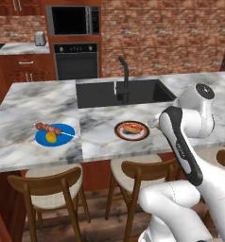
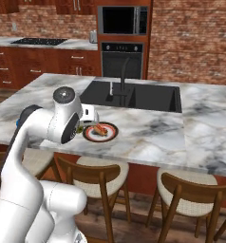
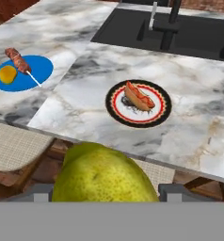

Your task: Pick up the pear and mango from the fridge and place one fruit on each plate on the dining counter.

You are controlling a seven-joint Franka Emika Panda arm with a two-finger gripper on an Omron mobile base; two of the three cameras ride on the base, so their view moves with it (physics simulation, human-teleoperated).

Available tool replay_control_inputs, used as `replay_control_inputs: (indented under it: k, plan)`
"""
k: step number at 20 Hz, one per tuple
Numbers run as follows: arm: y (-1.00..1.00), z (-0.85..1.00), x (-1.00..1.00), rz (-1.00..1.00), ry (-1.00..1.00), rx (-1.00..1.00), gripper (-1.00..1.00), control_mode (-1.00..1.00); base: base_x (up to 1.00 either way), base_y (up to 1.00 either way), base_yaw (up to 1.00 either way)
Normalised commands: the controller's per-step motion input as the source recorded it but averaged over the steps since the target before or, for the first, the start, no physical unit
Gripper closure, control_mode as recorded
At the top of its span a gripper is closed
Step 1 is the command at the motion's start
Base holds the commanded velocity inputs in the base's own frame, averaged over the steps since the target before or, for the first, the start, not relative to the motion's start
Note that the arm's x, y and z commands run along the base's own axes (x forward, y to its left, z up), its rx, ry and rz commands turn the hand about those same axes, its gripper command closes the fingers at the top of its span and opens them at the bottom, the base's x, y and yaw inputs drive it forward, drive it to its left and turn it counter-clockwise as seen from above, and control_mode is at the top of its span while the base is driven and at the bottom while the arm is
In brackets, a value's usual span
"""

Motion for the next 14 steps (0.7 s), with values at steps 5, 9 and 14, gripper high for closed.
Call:
replay_control_inputs:
  k: [5,9,14]
  plan:
    - [0.0,-0.24,0.91,0.0,0.08,0.0,1.0,-1.0,0.0,0.0,0.0]
    - [0.02,-0.21,0.53,0.0,0.09,-0.01,1.0,-1.0,0.0,0.0,0.0]
    - [0.12,-0.39,0.54,0.0,0.08,-0.03,1.0,-1.0,0.0,0.0,0.0]
